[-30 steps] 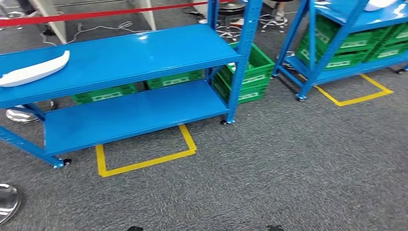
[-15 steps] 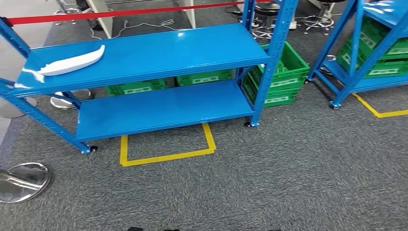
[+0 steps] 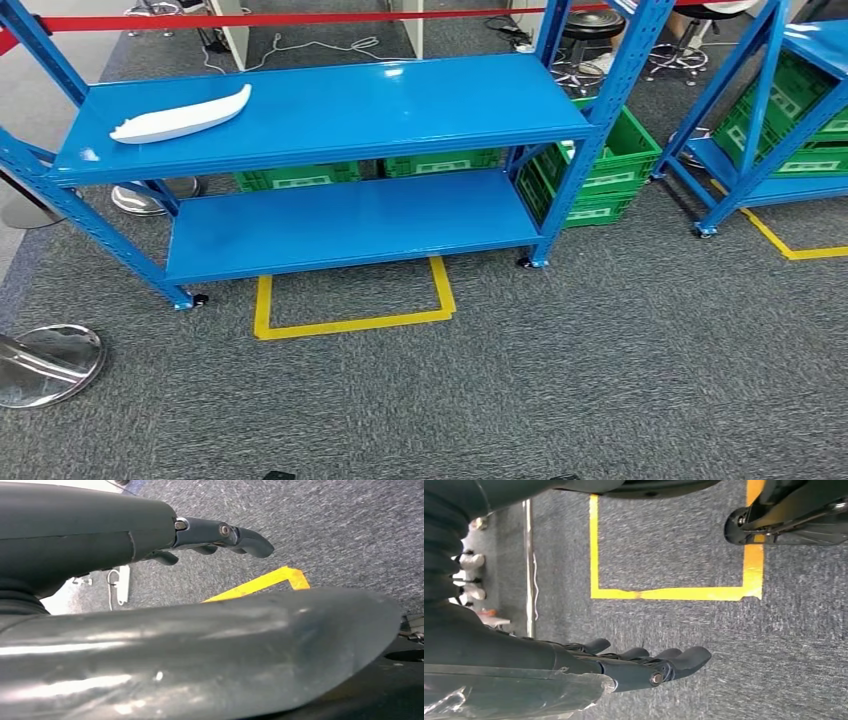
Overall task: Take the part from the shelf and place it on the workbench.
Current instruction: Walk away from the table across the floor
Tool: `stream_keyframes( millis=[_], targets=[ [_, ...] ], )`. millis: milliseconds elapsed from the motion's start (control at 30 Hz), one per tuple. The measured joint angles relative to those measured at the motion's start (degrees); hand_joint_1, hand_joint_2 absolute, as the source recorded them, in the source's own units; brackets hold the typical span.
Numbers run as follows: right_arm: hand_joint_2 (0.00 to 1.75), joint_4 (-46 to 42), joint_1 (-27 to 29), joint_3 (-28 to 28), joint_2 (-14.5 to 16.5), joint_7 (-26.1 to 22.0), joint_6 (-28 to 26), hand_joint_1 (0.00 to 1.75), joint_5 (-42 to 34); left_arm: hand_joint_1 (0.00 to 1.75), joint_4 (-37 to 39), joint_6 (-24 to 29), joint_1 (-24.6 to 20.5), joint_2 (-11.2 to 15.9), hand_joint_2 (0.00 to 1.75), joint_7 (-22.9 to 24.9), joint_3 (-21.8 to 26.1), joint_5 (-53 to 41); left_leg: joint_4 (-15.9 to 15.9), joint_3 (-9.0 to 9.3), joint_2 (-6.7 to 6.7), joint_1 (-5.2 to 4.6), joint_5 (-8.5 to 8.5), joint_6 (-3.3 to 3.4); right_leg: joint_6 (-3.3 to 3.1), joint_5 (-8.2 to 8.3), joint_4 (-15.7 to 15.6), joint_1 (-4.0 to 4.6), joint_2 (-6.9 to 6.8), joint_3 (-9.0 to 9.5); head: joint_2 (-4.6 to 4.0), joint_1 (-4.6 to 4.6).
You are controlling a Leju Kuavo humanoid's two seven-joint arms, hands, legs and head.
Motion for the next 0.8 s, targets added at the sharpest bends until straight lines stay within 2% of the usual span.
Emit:
stream_keyframes(
  millis=[33,100,133,167,200,267,433,533,800],
  targets=[
    [1.75,0.0,0.04,0.02,-0.02,0.01,0.03,0.0,0.15,0.0,0.0,-0.02,0.03,0.01,0.0,0.01,0.06,-0.05,0.09,0.04,-0.09,0.11,-0.04,-0.06,0.46,1.27,-1.12,-0.34,-0.01,0.44,0.01,0.0],
    [1.75,0.01,0.06,0.04,-0.04,0.08,0.0,0.0,0.41,0.0,-0.01,-0.07,0.06,0.03,0.0,0.0,0.15,-0.14,0.65,0.01,-0.29,0.37,-0.35,-0.51,1.71,5.07,-7.97,-1.26,0.01,3.65,0.01,0.07],
    [1.75,0.02,0.05,0.11,0.02,0.16,0.0,0.0,0.62,0.0,-0.01,-0.08,0.03,0.08,0.0,-0.01,0.19,-0.18,1.24,-0.19,-0.37,0.37,-0.72,-0.87,2.14,6.24,-11.29,-1.62,0.28,5.27,0.01,0.26],
    [1.75,0.03,0.01,0.25,0.07,0.32,-0.03,0.0,0.81,0.0,-0.01,-0.08,0.01,0.14,0.0,-0.01,0.22,-0.22,1.75,-0.4,-0.4,0.28,-0.98,-1.03,1.76,6.75,-13.41,-1.84,0.51,6.3,0.0,0.35],
    [1.75,0.04,-0.04,0.39,0.12,0.55,-0.07,0.0,0.93,0.0,-0.01,-0.09,-0.01,0.21,0.0,0.0,0.25,-0.26,2.08,-0.6,-0.42,0.1,-1.1,-1.09,1.35,6.73,-14.24,-1.91,0.76,6.66,0.01,0.35],
    [1.75,0.04,-0.07,0.62,0.15,1.17,-0.15,0.0,0.75,0.0,0.0,-0.1,-0.02,0.26,0.0,0.01,0.28,-0.31,1.94,-0.71,-0.44,0.0,-0.81,-1.12,-0.01,6.8,-14.19,-1.69,0.94,6.47,0.01,0.12],
    [1.75,0.04,-0.06,0.63,0.16,1.85,-0.14,0.0,-0.01,0.0,0.0,-0.11,-0.03,0.14,0.0,0.01,0.33,-0.34,1.13,-0.66,-0.44,0.28,-0.21,-2.18,-0.44,7.03,-14.19,-1.33,0.96,6.14,0.0,0.08],
    [1.75,0.04,-0.08,0.63,0.15,1.91,-0.14,0.0,-0.01,0.0,0.0,-0.11,-0.03,0.11,0.0,0.01,0.35,-0.34,1.06,-0.66,-0.44,0.43,-0.19,-2.59,-0.58,7.04,-14.18,-1.13,0.95,6.14,0.02,0.1],
    [1.75,0.04,-0.08,0.63,0.15,1.83,0.06,0.0,0.26,0.0,0.0,-0.13,-0.03,0.05,0.0,0.01,0.4,-0.34,1.06,-0.67,-0.44,0.43,-0.18,-2.69,-0.63,7.15,-14.39,-1.12,0.95,6.25,0.02,0.13]
  ],
)
